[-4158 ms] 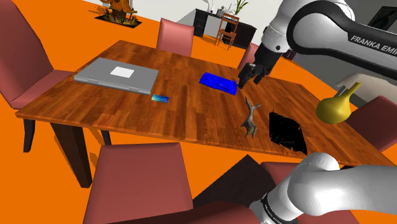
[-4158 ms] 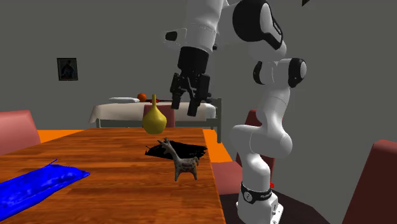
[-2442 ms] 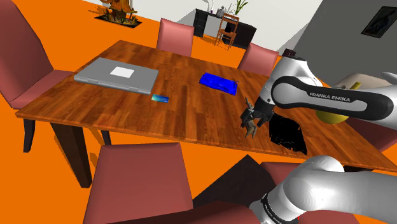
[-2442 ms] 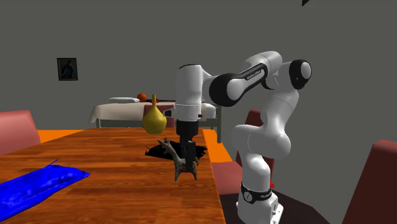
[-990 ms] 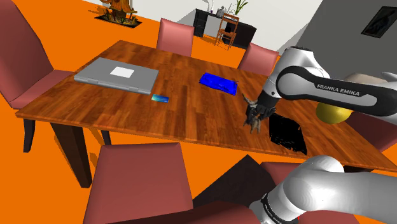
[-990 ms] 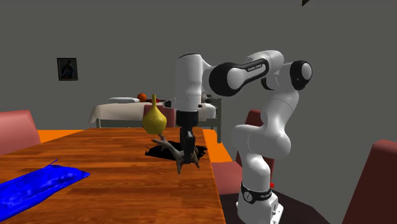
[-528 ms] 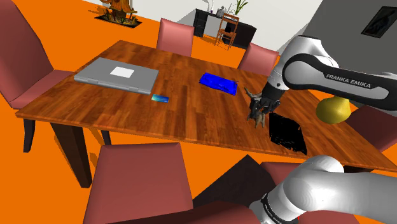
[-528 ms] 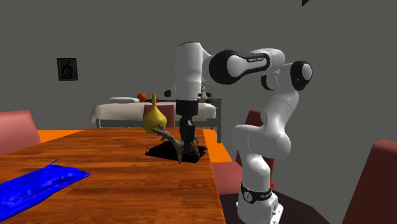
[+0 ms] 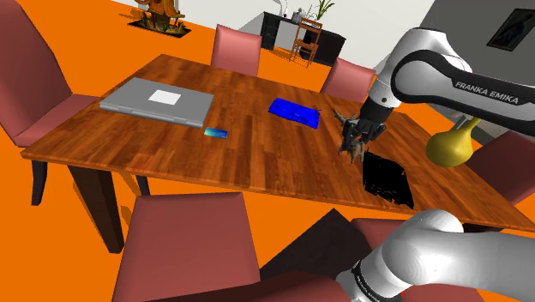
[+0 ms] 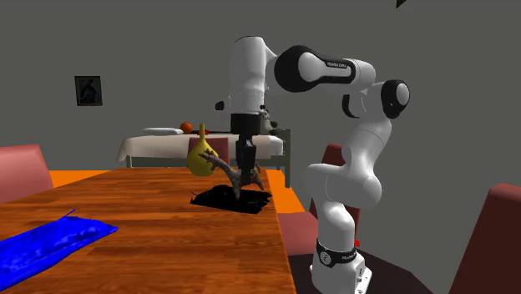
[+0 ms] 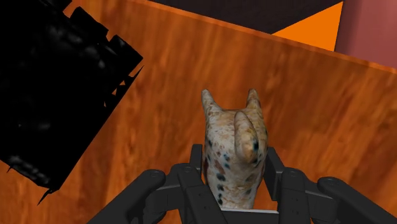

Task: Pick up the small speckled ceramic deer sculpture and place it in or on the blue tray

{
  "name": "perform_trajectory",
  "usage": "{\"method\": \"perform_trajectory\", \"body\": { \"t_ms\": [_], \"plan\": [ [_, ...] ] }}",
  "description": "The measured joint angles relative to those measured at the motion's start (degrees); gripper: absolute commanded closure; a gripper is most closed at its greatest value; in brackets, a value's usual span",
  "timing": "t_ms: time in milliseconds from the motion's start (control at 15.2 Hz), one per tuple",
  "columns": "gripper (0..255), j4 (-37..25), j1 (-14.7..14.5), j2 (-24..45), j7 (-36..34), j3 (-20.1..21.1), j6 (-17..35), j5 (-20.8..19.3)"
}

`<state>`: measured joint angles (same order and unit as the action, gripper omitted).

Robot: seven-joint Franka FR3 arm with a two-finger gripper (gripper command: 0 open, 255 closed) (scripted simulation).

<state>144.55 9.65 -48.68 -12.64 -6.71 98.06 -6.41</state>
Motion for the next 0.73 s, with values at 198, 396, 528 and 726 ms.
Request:
{"method": "perform_trajectory", "body": {
  "t_ms": [198,396,528,726],
  "plan": [
    [255,-3.2,-0.1,3.4,0.6,-0.6,0.3,-0.1],
    [255,-7.4,-0.4,10.1,1.5,-1.8,2.9,-0.2],
    [255,-10.4,-0.5,14.9,2.5,-3.0,4.6,-0.3],
    [255,-14.8,-0.8,21.3,3.8,-4.3,6.8,0.1]
  ]
}}
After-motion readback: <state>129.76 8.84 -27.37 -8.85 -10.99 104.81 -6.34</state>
